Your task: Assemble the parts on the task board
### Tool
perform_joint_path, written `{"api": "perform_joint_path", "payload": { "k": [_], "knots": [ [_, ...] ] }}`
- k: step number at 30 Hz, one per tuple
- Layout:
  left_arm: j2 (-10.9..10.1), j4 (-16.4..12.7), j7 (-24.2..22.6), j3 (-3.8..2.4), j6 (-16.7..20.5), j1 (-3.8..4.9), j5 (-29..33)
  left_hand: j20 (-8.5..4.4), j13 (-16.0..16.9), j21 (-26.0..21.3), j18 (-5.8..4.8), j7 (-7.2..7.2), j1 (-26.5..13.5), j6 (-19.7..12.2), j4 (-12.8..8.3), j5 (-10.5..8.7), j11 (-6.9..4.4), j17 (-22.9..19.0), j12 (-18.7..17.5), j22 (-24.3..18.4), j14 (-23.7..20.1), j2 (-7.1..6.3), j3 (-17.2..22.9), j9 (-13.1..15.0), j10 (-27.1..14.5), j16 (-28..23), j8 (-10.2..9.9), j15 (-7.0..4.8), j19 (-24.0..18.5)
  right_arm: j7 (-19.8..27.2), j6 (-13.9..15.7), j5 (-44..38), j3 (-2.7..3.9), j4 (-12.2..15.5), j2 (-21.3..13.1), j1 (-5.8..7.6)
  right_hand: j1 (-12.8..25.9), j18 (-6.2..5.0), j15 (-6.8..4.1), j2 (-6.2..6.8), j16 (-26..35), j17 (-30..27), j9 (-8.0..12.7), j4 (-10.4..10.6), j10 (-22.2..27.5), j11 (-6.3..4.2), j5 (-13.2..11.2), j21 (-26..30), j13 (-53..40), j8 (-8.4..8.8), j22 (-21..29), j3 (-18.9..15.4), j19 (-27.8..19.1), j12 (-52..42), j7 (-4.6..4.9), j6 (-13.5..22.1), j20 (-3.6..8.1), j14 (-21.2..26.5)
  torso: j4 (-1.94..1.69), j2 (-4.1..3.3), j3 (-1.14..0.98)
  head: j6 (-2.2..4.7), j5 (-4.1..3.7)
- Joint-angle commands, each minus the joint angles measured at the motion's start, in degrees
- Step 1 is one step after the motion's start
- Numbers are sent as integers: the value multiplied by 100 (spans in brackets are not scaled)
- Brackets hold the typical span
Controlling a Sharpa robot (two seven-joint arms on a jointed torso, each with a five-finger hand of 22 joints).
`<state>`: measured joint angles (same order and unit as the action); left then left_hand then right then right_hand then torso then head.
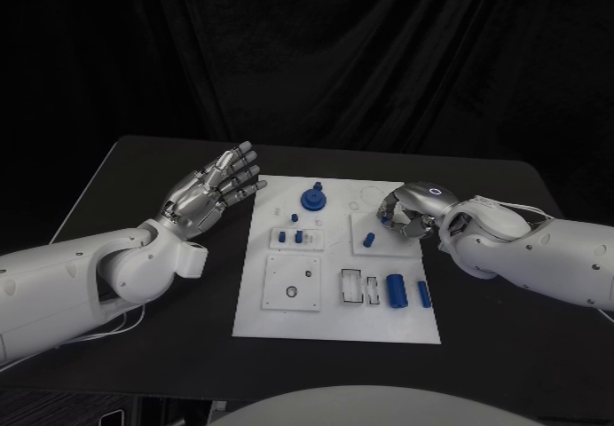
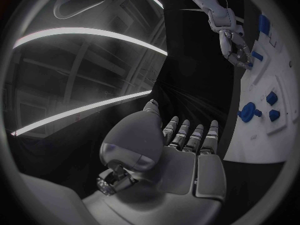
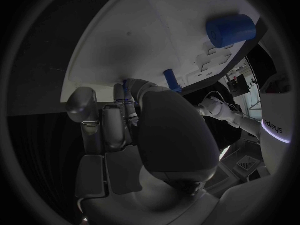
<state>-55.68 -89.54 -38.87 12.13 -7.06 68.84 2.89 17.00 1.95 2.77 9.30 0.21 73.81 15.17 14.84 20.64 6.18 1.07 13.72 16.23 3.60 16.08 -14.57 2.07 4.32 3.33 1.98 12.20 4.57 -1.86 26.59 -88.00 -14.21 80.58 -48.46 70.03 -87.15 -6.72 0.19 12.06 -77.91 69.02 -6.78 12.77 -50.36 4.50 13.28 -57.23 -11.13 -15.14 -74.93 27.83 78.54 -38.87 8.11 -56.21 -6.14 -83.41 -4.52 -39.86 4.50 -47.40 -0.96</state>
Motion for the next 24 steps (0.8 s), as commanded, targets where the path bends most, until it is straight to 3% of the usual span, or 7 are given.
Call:
{"api": "perform_joint_path", "payload": {
  "k": [1, 12, 19, 24],
  "knots": [
    [18, 3, -490, -6, -121, -12, 36, -15, 7, 25, -99, 20, 52, 57, -37, 48, 51, 6, 17, 15, -2, 6, 7, 8, -9, 36, 13, 53, 51, -60, -57, -50, 1, -23, 15, -25, -10, 25, -21, 54, 27, -29, -38, -62, 79, 0, 26, 77, -18, -3, -644, 0, -29, -21, -15, -50, 30, 44, -5, 2, -2, -10, -6],
    [38, 38, -434, -6, -162, -19, 36, -14, 10, 50, -142, 90, 114, 129, -90, 235, 71, 13, 34, 64, 24, 26, 65, 19, -10, 63, 26, 76, 111, -32, -83, -50, 2, -76, 72, -53, -11, 11, -19, -5, 64, -75, -316, -253, 289, 2, 35, 160, -101, -302, -631, -28, -88, -107, -67, -299, 23, 89, 7, 1, -4, -55, 19],
    [52, 65, -411, -6, -172, -24, 36, -15, 12, 59, -164, 120, 145, 163, -116, 324, 76, 16, 48, 76, 34, 39, 105, 24, -6, 75, 31, 86, 134, 115, 153, -50, 2, -60, 71, -56, -70, 36, -75, -95, 6, 10, -530, -376, 121, -67, 83, -12, -145, -564, -675, -7, -18, -213, -104, -376, 68, 38, 6, 1, -7, -90, 20],
    [62, 88, -388, -6, -180, -29, 36, -15, 12, 63, -178, 139, 167, 174, -133, 393, 79, 17, 55, 77, 38, 47, 142, 25, -5, 81, 32, 92, 147, 192, 379, -50, 2, -6, 33, -56, -63, 45, -84, -108, -2, 23, -582, -388, 74, -79, 73, -63, -142, -615, -687, -2, 4, -215, -107, -355, 80, 26, 10, -2, -11, -99, 29]
  ]
}}
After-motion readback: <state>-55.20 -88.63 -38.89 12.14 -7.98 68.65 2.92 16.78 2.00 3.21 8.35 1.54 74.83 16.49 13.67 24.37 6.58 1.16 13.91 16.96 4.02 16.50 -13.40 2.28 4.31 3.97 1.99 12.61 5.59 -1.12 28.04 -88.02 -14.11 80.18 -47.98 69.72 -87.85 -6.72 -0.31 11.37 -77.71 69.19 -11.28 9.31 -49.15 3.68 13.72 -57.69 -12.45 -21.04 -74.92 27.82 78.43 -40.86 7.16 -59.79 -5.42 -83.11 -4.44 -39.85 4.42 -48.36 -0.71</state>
